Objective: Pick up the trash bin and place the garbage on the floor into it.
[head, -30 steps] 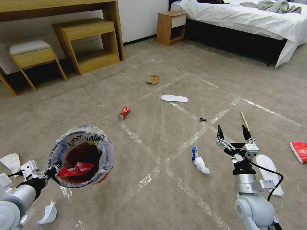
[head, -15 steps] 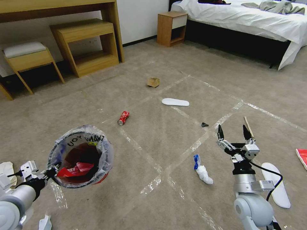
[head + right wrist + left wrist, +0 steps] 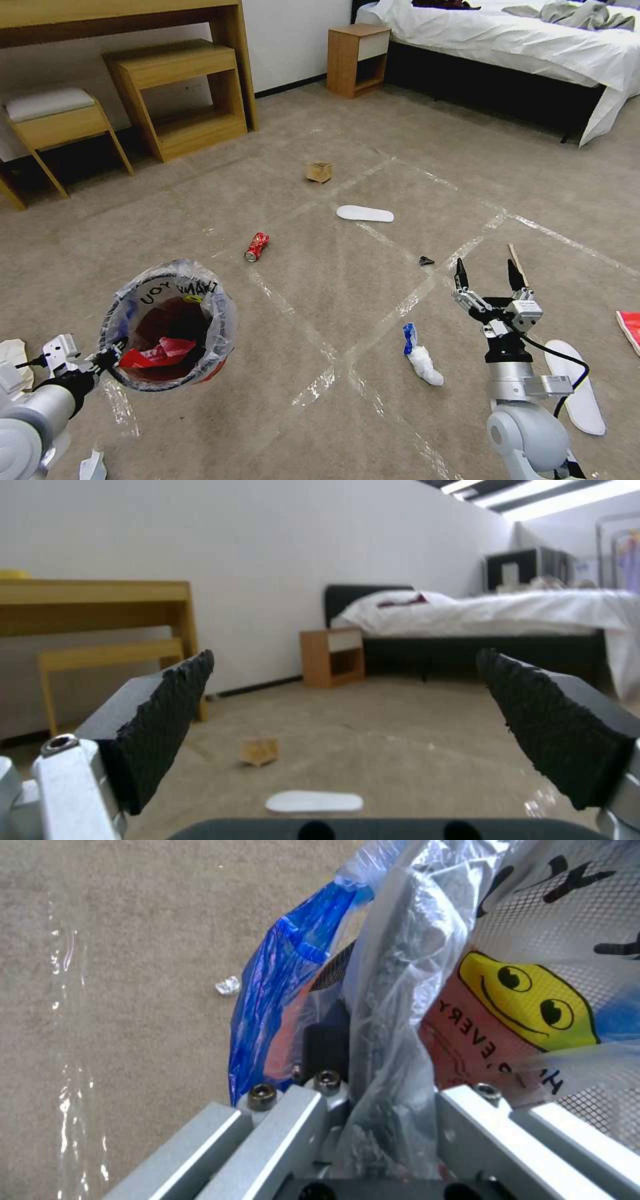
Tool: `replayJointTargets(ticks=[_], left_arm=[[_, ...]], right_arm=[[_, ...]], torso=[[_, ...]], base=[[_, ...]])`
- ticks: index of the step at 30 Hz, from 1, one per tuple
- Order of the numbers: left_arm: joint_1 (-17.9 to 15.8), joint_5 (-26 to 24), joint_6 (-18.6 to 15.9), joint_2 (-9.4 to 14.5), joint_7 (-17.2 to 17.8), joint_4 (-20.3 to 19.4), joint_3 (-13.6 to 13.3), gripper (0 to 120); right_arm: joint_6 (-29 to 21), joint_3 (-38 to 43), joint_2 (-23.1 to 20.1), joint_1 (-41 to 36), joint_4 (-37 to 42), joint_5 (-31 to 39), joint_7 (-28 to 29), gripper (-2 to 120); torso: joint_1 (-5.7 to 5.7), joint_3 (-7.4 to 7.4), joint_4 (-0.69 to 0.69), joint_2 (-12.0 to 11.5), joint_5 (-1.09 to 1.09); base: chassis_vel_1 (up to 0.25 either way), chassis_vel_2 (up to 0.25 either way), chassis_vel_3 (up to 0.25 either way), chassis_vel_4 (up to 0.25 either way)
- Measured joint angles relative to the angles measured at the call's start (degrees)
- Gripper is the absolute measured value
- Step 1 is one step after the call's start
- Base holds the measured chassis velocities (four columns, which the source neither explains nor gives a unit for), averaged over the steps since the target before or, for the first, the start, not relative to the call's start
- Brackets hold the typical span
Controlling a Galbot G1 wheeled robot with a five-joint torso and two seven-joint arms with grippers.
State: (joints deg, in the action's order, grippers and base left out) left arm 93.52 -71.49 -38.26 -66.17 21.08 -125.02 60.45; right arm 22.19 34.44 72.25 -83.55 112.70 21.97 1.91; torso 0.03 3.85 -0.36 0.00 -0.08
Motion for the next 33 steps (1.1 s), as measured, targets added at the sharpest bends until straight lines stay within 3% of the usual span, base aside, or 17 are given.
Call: replayJointTargets(ticks=[4, 6, 7, 8, 10, 11, 13, 15, 16, 19, 23, 33], left_arm=[[-0.04, 0.22, -0.01, -0.16, -0.01, 0.33, -0.21, 1], [-0.23, 0.42, 0.0, -0.35, -0.05, 0.66, -0.39, 1], [-0.44, 0.52, 0.0, -0.53, -0.12, 0.84, -0.57, 1], [-0.44, 0.52, 0.0, -0.53, -0.12, 0.84, -0.57, 1], [-0.75, 0.74, 0.01, -0.77, -0.16, 1.2, -0.77, 1], [-0.75, 0.74, 0.01, -0.77, -0.16, 1.2, -0.77, 1], [-0.96, 0.9, 0.03, -0.85, -0.28, 1.51, -0.89, 1], [-1.03, 0.96, 0.05, -0.93, -0.31, 1.64, -0.95, 1], [-1.03, 0.96, 0.05, -0.93, -0.31, 1.64, -0.95, 1], [-0.94, 1.42, 0.23, -1.26, -0.71, 1.75, -1.16, 1], [-1.02, 1.87, 0.48, -1.42, -0.92, 1.82, -1.68, 1], [-0.78, 1.89, 0.54, -1.13, -0.99, 1.88, -1.84, 1]], right_arm=[[-3.77, -0.59, -0.95, 0.33, 0.01, 2.12, 3.34, 100], [-10.76, -2.02, -2.97, 0.82, 0.55, 6.3, 9.61, 100], [-18.54, -3.37, -5.2, 1.15, 1.49, 8.7, 16.43, 100], [-18.54, -3.37, -5.2, 1.15, 1.49, 8.7, 16.43, 100], [-32.53, -4.88, -8.92, 1.33, 3.34, 13.24, 25.23, 100], [-32.53, -4.88, -8.92, 1.33, 3.34, 13.24, 25.23, 100], [-41.93, -5.8, -11.4, 2.13, 2.76, 16.99, 29.86, 100], [-47.64, -6.45, -12.69, 2.51, 1.73, 19.37, 32.11, 100], [-47.64, -6.45, -12.69, 2.51, 1.73, 19.37, 32.11, 100], [-58.74, -7.57, -14.69, 3.32, -0.72, 25.22, 34.34, 100], [-64.02, -9.74, -14.95, 5.04, -4.29, 26.34, 34.22, 100], [-65.32, -17.9, -13.28, 11.73, -13.29, 22.77, 31.58, 100]], torso=[[0.0, 0.0, 0.0, 0.0, 0.0], [0.0, 0.0, 0.0, 0.0, 0.01], [0.0, 0.0, 0.0, 0.0, 0.01], [0.0, 0.0, 0.0, 0.0, 0.01], [0.0, 0.0, 0.0, 0.0, 0.0], [0.0, 0.0, 0.0, 0.0, 0.0], [0.0, 0.0, 0.01, 0.0, 0.0], [0.0, 0.0, 0.0, 0.0, 0.01], [0.0, 0.0, 0.0, 0.0, 0.01], [0.0, 0.0, 0.0, 0.0, 0.0], [0.0, 0.0, 0.0, 0.0, 0.01], [0.0, 0.0, 0.01, 0.0, 0.0]], base=[[0.0, 0.0, 0.0, 0.0], [0.0, 0.0, 0.0, 0.0], [0.0, 0.0, 0.0, 0.0], [0.0, 0.0, 0.0, 0.0], [0.0, 0.0, 0.0, 0.0], [0.0, 0.0, 0.0, 0.0], [0.0, 0.0, 0.0, 0.0], [0.0, 0.0, 0.0, 0.0], [0.0, 0.0, 0.0, 0.0], [0.0, 0.0, 0.0, 0.0], [0.0, 0.0, 0.0, 0.0], [0.0, 0.0, 0.0, 0.0]])
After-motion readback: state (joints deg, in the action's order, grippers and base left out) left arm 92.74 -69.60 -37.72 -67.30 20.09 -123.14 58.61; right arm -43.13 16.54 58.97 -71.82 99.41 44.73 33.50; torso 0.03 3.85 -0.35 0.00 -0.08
